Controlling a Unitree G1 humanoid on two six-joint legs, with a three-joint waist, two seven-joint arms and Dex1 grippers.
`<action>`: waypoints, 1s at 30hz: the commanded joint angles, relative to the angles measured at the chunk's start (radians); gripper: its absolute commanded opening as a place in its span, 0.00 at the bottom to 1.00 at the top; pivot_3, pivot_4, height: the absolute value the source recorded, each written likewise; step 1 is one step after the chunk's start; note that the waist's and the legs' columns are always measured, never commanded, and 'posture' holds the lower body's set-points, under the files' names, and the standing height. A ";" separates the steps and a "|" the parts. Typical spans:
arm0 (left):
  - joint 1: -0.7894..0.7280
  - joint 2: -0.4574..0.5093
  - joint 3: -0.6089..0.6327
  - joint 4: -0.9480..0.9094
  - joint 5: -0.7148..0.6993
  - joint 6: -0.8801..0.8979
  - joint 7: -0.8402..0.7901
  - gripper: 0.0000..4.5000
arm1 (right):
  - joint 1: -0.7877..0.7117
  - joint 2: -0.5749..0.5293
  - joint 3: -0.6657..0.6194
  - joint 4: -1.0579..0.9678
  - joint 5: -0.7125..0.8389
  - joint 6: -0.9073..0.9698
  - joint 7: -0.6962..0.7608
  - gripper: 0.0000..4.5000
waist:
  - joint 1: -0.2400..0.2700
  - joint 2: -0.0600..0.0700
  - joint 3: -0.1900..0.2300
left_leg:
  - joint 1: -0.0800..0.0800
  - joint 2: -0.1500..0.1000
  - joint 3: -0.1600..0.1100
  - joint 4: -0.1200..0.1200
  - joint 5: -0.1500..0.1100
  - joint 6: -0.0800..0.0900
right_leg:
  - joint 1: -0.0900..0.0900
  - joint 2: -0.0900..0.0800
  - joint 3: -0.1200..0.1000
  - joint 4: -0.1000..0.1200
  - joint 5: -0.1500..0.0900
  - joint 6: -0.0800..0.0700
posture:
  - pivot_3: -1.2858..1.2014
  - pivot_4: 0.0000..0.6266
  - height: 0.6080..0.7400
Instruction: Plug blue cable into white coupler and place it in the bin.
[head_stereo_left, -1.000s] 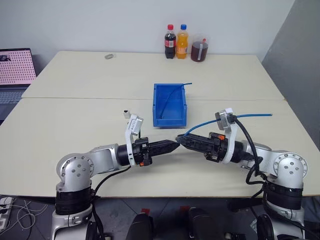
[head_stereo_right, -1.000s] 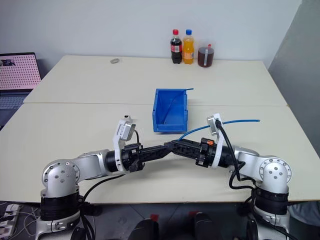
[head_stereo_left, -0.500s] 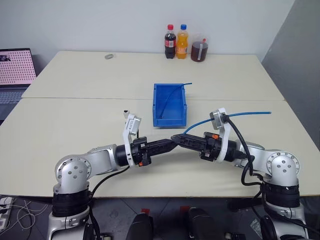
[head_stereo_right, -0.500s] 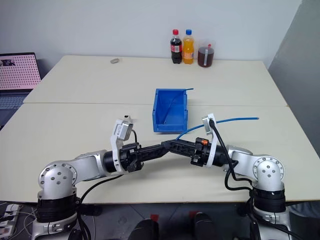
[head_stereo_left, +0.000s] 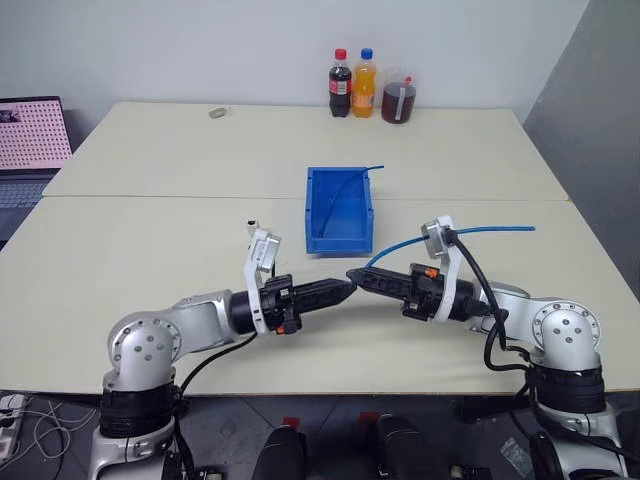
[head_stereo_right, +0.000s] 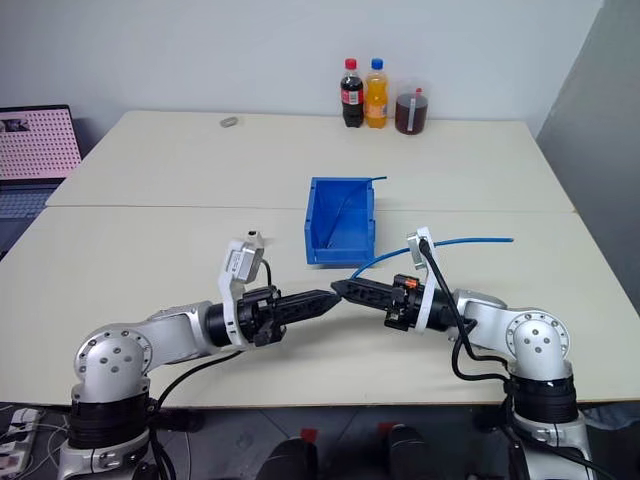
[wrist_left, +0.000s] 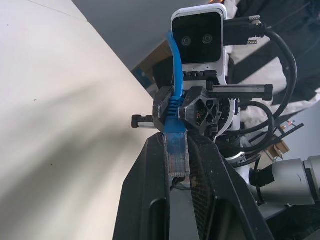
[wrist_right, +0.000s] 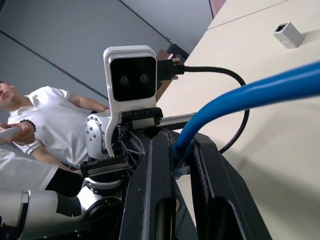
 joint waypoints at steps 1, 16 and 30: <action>-0.004 0.059 0.055 -0.025 -0.044 -0.026 -0.029 0.27 | -0.049 -0.003 0.004 -0.011 -0.003 -0.022 0.007 0.03 | -0.001 0.000 0.000 | 0.000 0.000 0.000 0.000 0.000 0.000 | 0.000 0.000 0.000 0.000 0.000 0.000 | 0.52 0.24 1.00; 0.049 0.207 0.115 0.081 0.407 -0.404 0.116 0.96 | -0.080 -0.131 -0.030 0.077 -0.183 -0.065 0.126 0.03 | 0.004 0.000 0.000 | -0.002 0.000 0.002 -0.001 0.000 0.000 | -0.003 0.000 0.002 -0.001 0.000 0.000 | 0.52 0.24 1.00; -0.113 -0.044 -0.129 0.478 1.020 -0.847 0.407 1.00 | -0.084 -0.152 -0.029 0.061 -0.269 -0.068 0.188 0.03 | 0.028 -0.001 0.000 | -0.004 -0.001 0.003 0.000 0.000 0.000 | -0.004 -0.001 0.003 -0.001 0.004 -0.003 | 0.52 0.24 1.00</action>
